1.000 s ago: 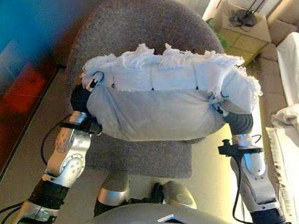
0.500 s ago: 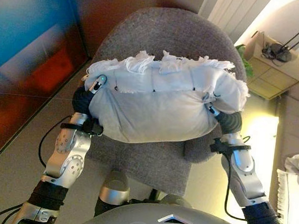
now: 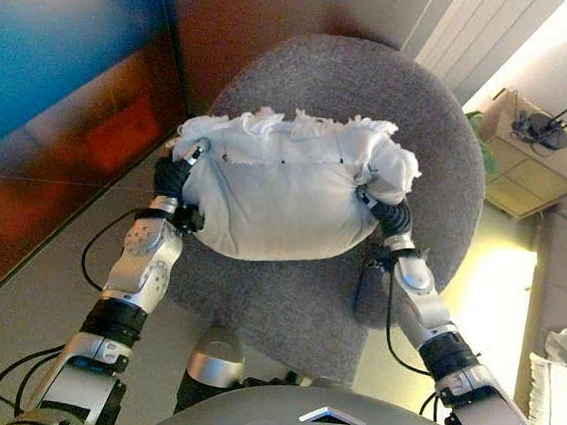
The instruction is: Pick up the cushion and take it to the sofa
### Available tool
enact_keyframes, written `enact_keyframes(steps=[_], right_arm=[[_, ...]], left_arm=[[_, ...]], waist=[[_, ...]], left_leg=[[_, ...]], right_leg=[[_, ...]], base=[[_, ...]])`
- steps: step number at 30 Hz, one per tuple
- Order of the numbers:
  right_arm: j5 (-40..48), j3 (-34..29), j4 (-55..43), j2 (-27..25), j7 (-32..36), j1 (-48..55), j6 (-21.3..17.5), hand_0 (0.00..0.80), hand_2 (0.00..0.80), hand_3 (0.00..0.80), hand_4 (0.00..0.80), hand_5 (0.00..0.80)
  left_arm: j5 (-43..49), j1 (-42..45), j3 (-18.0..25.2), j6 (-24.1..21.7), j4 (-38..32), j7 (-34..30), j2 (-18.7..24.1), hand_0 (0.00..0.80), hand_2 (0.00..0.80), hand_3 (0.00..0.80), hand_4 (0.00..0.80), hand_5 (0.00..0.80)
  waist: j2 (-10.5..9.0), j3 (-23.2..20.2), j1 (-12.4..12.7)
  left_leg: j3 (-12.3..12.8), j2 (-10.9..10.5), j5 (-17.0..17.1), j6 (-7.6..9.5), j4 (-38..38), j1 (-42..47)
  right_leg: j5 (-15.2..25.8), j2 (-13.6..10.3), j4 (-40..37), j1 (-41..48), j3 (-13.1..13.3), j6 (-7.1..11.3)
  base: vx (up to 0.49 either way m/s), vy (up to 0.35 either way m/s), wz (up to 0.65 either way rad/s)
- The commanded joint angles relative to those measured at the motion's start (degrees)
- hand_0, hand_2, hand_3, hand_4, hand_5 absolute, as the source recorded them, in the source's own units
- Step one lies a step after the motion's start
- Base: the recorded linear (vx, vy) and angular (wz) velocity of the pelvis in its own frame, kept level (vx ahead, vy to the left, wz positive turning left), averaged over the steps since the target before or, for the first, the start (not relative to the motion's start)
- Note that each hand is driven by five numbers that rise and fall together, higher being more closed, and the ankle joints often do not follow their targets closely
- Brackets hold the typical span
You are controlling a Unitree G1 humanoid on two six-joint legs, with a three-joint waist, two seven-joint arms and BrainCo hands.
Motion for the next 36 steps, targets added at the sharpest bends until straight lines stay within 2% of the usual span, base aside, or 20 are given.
enact_keyframes(steps=[1,4,6,8,11,16,17,18,19,20,21,22,23,24,28,30,32,34,36], right_arm=[[5.66,3.85,-0.55,5.49,2.5,-11.22,-2.19,0.8,0.8,0.8,0.8,0.8],[9.27,2.89,7.61,7.14,0.26,-18.2,-0.74,0.8,0.8,0.8,0.8,0.8],[11.45,2.55,13.12,7.64,-1.48,-26.61,1.33,0.8,0.8,0.8,0.8,0.8],[12.13,1.45,20.42,6.59,-0.66,-35.68,4.02,0.8,0.8,0.8,0.8,0.8],[15.82,1.23,30.83,4.18,3.77,-47.86,6.06,0.8,0.8,0.8,0.8,0.8],[18.72,2.47,37.75,2.33,5.34,-55.74,11.61,0.8,0.8,0.8,0.8,0.8],[18.02,2.4,39.19,2.1,5.49,-57.03,12.64,0.8,0.8,0.8,0.8,0.8],[17.55,2.55,40.48,1.68,5.31,-58.42,14.26,0.8,0.8,0.8,0.8,0.8],[17.09,2.89,41.4,1.21,5.13,-59.35,15.17,0.8,0.8,0.8,0.8,0.8],[16.43,3.21,42.14,0.82,4.59,-60.17,15.51,0.8,0.8,0.8,0.8,0.8],[16.0,3.55,43.04,0.26,3.85,-61.2,15.83,0.8,0.8,0.8,0.8,0.8],[15.88,3.85,43.53,-0.46,3.57,-62.29,16.28,0.8,0.8,0.8,0.8,0.8],[15.81,4.02,43.9,-1.12,3.31,-62.99,16.25,0.618,0.618,0.618,0.618,0.618],[15.55,4.2,43.91,-1.77,2.92,-63.18,15.61,0.0,0.0,0.0,0.0,0.0],[15.12,3.6,42.14,-4.5,1.79,-61.64,11.92,0.0,0.0,0.0,0.0,0.0],[15.5,3.02,39.69,-7.23,0.69,-59.78,9.97,0.0,0.0,0.0,0.0,0.0],[14.17,1.57,34.6,-9.93,-0.49,-55.98,8.57,0.0,0.0,0.0,0.0,0.0],[9.22,0.46,27.69,-13.69,-2.31,-49.87,8.52,0.0,0.0,0.0,0.0,0.0],[8.8,-0.52,22.52,-17.71,-4.17,-44.24,7.77,0.0,0.0,0.0,0.0,0.0]], left_arm=[[3.15,-13.9,-9.46,0.33,3.36,-0.26,-6.29,0.8,0.8,0.8,0.8,0.8],[3.62,-20.69,-12.31,0.79,11.26,0.8,-7.81,0.8,0.8,0.8,0.8,0.8],[2.78,-29.1,-13.7,-0.26,18.5,1.2,-8.19,0.8,0.8,0.8,0.8,0.8],[0.92,-38.3,-13.92,-1.02,26.05,2.03,-8.41,0.8,0.8,0.8,0.8,0.8],[-0.03,-50.98,-14.13,-1.81,37.75,1.56,-8.84,0.8,0.8,0.8,0.8,0.8],[-0.56,-59.21,-16.32,-0.63,48.85,1.06,-9.45,0.8,0.8,0.8,0.8,0.8],[-0.96,-60.8,-16.32,-0.55,51.22,0.84,-9.58,0.665,0.665,0.665,0.665,0.665],[-1.68,-62.27,-16.5,-0.25,52.99,0.47,-9.58,0.458,0.458,0.458,0.458,0.458],[-2.08,-63.23,-16.61,0.61,53.91,0.74,-9.69,0.056,0.056,0.056,0.056,0.056],[-2.23,-64.01,-16.93,1.74,54.59,1.13,-9.94,0.0,0.0,0.0,0.0,0.0],[-2.52,-65.04,-17.68,3.14,55.52,0.87,-10.18,0.0,0.0,0.0,0.0,0.0],[-2.56,-65.87,-18.6,2.25,56.27,1.19,-10.28,0.0,0.0,0.0,0.0,0.0],[-3.04,-66.3,-19.14,1.37,56.74,1.67,-10.24,0.0,0.0,0.0,0.0,0.0],[-4.26,-66.33,-19.33,0.88,56.4,2.51,-10.01,0.0,0.0,0.0,0.0,0.0],[-4.03,-64.58,-19.52,1.21,54.29,4.44,-8.28,0.0,0.0,0.0,0.0,0.0],[-5.28,-62.64,-19.14,1.74,53.36,8.71,-5.62,0.0,0.0,0.0,0.0,0.0],[-5.62,-59.65,-17.36,-2.1,50.58,11.59,-1.64,0.0,0.0,0.0,0.0,0.0],[-3.82,-55.5,-14.97,-3.61,43.31,13.62,2.71,0.0,0.0,0.0,0.0,0.0],[-2.55,-50.85,-13.63,-3.22,35.66,15.76,6.37,0.0,0.0,0.0,0.0,0.0]], waist=[[0.7,-1.7,0.23],[0.74,-0.74,0.08],[1.47,1.5,-0.71],[2.58,4.38,-1.95],[4.7,9.15,-4.03],[7.11,13.07,-6.68],[7.55,13.71,-7.29],[7.96,14.29,-7.85],[8.3,14.71,-8.16],[8.66,15.23,-8.44],[9.13,15.91,-8.77],[9.45,16.48,-9.05],[9.66,16.89,-9.19],[9.88,17.4,-9.37],[10.32,18.6,-9.67],[10.32,18.93,-9.81],[10.12,19.07,-10.09],[10.08,19.02,-10.1],[10.41,19.05,-9.73]], left_leg=[[2.07,4.11,-7.36,-1.52,2.83,1.86],[1.56,4.2,-7.33,-1.65,3.9,-0.22],[1.16,4.33,-7.05,-1.94,3.9,-3.16],[0.83,4.03,-6.32,-2.23,3.63,-6.83],[1.29,3.59,-4.72,-2.41,2.46,-11.4],[2.94,3.03,-2.5,-2.4,0.7,-13.15],[3.34,2.91,-2.26,-2.38,0.65,-13.51],[3.64,2.76,-1.98,-2.36,0.66,-13.97],[3.89,2.63,-1.76,-2.34,0.67,-14.34],[4.13,2.5,-1.55,-2.32,0.69,-14.67],[4.43,2.3,-1.21,-2.31,0.72,-15.17],[4.58,2.13,-0.82,-2.31,0.54,-15.54],[4.7,2.04,-0.48,-2.36,0.33,-15.77],[4.8,1.96,-0.24,-2.35,0.1,-15.78],[5.8,2.01,-0.22,-2.49,-0.42,-15.14],[6.14,1.92,-0.06,-2.6,-0.69,-14.91],[6.59,1.91,-0.22,-2.61,-0.67,-14.67],[6.84,1.88,-0.63,-2.5,-0.48,-14.61],[6.32,1.59,-1.08,-2.29,-0.26,-14.72]], right_leg=[[5.54,-4.57,0.6,-4.4,-2.17,5.16],[5.87,-4.92,1.32,-6.07,-1.94,5.45],[5.84,-5.05,1.9,-9.19,-1.25,5.4],[5.93,-5.36,2.27,-13.17,-0.42,5.3],[7.04,-6.13,1.78,-18.98,0.65,5.12],[8.62,-7.58,2.59,-23.84,2.73,5.07],[8.86,-7.98,3.07,-24.92,3.3,5.07],[9.13,-8.3,3.52,-26.01,3.96,5.06],[9.31,-8.57,3.87,-26.8,4.44,5.03],[9.48,-8.84,4.22,-27.54,4.85,5.01],[9.83,-9.2,4.68,-28.5,5.31,5.02],[10.19,-9.46,5.0,-29.4,5.8,5.1],[10.42,-9.62,5.09,-29.89,6.1,5.17],[10.54,-9.69,5.14,-30.17,6.44,5.24],[10.51,-10.28,5.23,-30.17,6.15,5.54],[10.69,-10.51,5.35,-30.37,5.94,5.73],[10.49,-10.68,5.71,-30.55,5.95,5.87],[10.19,-10.8,5.77,-30.65,5.69,5.9],[9.93,-11.03,6.03,-30.7,5.22,6.1]], base=[[0.07,-0.066,0.04],[-0.031,-0.041,0.03],[-0.377,0.021,0.08],[-0.6,0.114,0.09],[-0.551,0.231,-0.02],[-0.153,0.222,-0.21],[-0.093,0.222,-0.08],[-0.081,0.218,-0.11],[-0.072,0.194,-0.15],[-0.075,0.181,-0.21],[-0.091,0.175,-0.17],[-0.088,0.158,-0.15],[-0.055,0.133,-0.12],[-0.007,0.116,-0.19],[0.009,0.053,-0.08],[0.006,0.036,-0.02],[0.02,0.039,-0.02],[0.0,0.0,0.0],[0.0,0.0,0.0]])
